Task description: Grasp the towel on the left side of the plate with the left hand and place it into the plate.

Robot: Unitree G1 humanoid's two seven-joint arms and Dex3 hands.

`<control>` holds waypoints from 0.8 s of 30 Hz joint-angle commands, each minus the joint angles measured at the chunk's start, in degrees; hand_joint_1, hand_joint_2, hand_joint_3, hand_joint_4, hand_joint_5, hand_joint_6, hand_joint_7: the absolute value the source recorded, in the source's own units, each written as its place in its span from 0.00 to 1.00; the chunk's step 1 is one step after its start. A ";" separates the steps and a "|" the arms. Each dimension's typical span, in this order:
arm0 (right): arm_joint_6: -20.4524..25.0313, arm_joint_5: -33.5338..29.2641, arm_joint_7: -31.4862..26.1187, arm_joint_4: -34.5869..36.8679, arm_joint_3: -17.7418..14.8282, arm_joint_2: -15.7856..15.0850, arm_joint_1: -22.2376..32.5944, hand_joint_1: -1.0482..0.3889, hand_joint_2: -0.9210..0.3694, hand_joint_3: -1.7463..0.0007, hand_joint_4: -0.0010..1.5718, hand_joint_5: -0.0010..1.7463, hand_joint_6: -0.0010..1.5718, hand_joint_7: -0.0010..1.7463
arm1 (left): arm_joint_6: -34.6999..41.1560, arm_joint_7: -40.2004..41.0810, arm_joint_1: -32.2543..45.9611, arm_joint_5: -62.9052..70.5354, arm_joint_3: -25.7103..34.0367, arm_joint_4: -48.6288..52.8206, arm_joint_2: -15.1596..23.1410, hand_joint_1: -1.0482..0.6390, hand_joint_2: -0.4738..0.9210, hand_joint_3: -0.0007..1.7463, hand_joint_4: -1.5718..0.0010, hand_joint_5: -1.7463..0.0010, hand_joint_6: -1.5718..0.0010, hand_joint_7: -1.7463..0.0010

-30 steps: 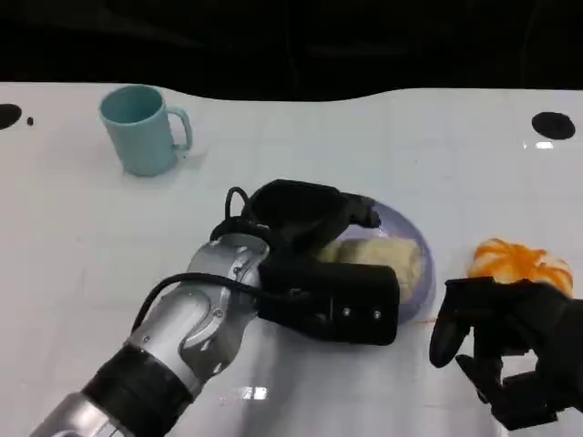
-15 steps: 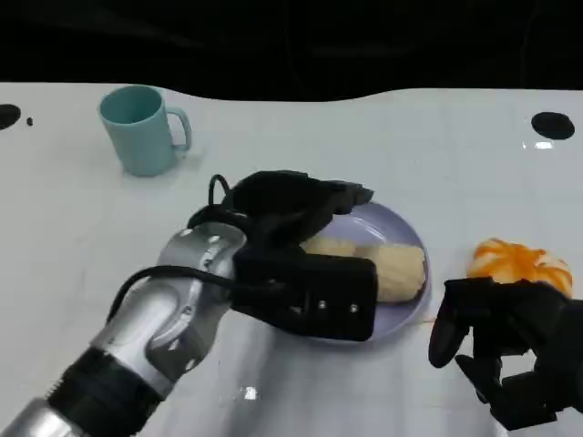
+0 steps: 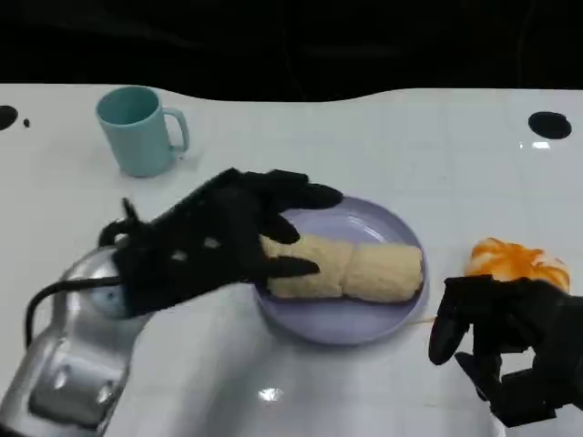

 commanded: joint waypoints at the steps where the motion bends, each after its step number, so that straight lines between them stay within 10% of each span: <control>1: 0.56 0.32 0.00 -0.34 -0.09 -0.11 -0.33 0.75 0.30 0.35 0.48 1.00 0.44 0.87 | 6.09 -0.76 5.98 -10.92 7.66 -5.87 -0.76 0.48 0.99 0.17 0.57 0.41 0.42 0.84; 11: 3.37 -0.35 -0.15 -1.15 0.35 -0.43 -1.19 0.74 0.30 0.35 0.48 1.00 0.44 0.87 | 36.64 3.77 15.54 -35.94 20.78 -25.04 -3.28 0.53 0.68 0.73 0.50 0.14 0.47 0.38; 24: 1.61 -0.03 0.50 -0.29 -1.06 -1.39 -0.92 0.74 0.30 0.36 0.48 1.00 0.45 0.85 | 43.95 11.71 24.17 -45.05 24.86 -30.92 -2.65 0.56 0.66 0.87 0.44 0.00 0.53 0.01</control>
